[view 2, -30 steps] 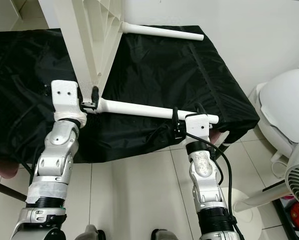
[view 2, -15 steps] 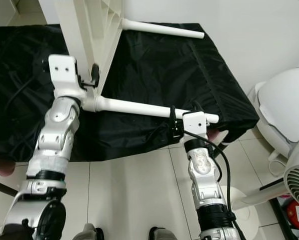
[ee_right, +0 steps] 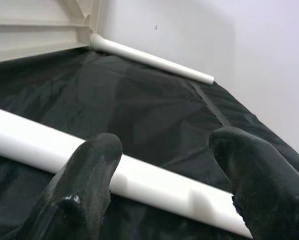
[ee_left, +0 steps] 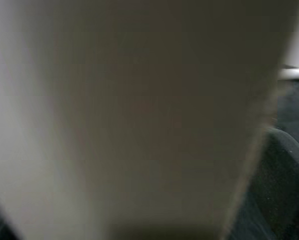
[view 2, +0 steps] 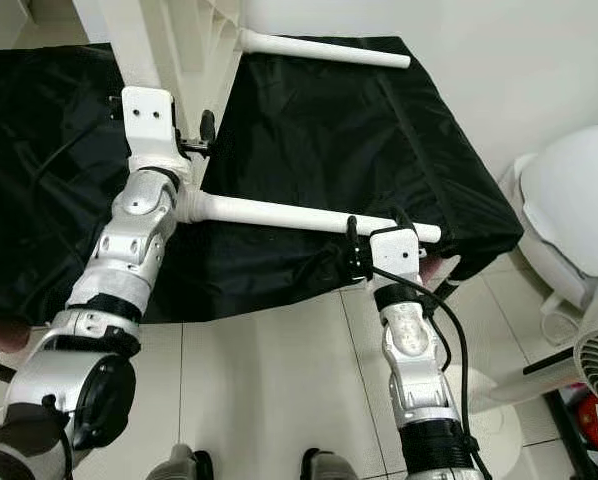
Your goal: Building children table
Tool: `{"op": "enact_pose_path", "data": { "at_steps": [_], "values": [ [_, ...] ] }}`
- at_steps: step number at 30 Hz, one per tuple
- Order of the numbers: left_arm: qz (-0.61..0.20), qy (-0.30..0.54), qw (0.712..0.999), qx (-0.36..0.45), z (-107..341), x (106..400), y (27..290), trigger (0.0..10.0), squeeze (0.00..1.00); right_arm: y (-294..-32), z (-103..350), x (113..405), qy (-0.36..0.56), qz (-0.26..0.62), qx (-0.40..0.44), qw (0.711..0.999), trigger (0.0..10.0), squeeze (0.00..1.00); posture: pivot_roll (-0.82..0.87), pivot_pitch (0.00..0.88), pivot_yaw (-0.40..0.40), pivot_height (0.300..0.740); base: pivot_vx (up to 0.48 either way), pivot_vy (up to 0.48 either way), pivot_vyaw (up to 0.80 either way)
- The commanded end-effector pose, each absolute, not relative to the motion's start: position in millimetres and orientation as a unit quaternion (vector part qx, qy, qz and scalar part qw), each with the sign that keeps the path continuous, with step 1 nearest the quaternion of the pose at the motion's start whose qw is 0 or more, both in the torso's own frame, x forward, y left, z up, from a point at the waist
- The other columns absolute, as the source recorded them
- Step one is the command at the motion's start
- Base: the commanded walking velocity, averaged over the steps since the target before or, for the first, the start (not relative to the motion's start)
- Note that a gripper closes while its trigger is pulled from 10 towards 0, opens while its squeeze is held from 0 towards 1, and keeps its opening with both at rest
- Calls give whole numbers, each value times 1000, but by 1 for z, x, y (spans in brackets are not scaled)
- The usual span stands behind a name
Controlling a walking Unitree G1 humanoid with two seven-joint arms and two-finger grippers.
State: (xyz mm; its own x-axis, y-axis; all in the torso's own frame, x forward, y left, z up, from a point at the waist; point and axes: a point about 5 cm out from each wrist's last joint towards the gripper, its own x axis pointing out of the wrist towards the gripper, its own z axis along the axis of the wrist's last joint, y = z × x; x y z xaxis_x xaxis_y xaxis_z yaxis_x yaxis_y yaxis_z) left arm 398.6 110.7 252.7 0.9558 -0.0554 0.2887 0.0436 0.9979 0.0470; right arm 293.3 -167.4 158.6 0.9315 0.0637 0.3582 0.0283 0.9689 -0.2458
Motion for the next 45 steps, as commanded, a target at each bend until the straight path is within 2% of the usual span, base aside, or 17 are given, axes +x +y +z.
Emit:
{"op": "enact_pose_path", "data": {
  "at_steps": [1, 8, 9, 11, 12, 18, 29, 34, 45],
  "values": [
    [-14, -144, 989, 16, 252, 401, 113, 10000, 0, -168, 156, 291, -178, 4, -123, 976, 10000, 0, -183, 188, 20, 740, 0, 0, 0],
    [-17, -148, 989, 10, 257, 407, 116, 10000, 0, -169, 157, 287, -175, 1, -125, 977, 10000, 0, -198, 205, 22, 740, 0, 0, 0],
    [-22, -153, 988, 11, 257, 407, 119, 8000, 0, -170, 157, 285, -173, -2, -126, 977, 10000, 0, -207, 211, 24, 740, 0, 0, 0],
    [-23, -157, 987, 9, 257, 408, 121, 8000, 0, -170, 157, 284, -172, -4, -127, 977, 10000, 0, -212, 218, 26, 740, 0, 0, 0],
    [-21, -162, 987, 8, 258, 408, 123, 0, 0, -171, 157, 283, -172, -8, -126, 977, 10000, 0, -216, 219, 26, 740, 0, 0, 0],
    [-11, -173, 984, 26, 261, 408, 130, 0, 0, -173, 156, 279, -167, -13, -128, 978, 10000, 0, -223, 235, 27, 740, 0, 0, 0],
    [47, -210, 976, 42, 274, 405, 166, 0, 0, -172, 153, 271, -154, -13, -128, 980, 10000, 0, -222, 256, 20, 740, 0, 0, 0],
    [112, -234, 965, 32, 282, 394, 193, 0, 0, -172, 153, 269, -150, -10, -130, 980, 10000, 0, -223, 262, 10, 740, 0, 0, 0],
    [173, -264, 947, 51, 285, 362, 226, 0, 0, -174, 155, 270, -145, 1, -136, 980, 10000, 0, -223, 268, -30, 740, 0, 0, 0]
  ]
}}
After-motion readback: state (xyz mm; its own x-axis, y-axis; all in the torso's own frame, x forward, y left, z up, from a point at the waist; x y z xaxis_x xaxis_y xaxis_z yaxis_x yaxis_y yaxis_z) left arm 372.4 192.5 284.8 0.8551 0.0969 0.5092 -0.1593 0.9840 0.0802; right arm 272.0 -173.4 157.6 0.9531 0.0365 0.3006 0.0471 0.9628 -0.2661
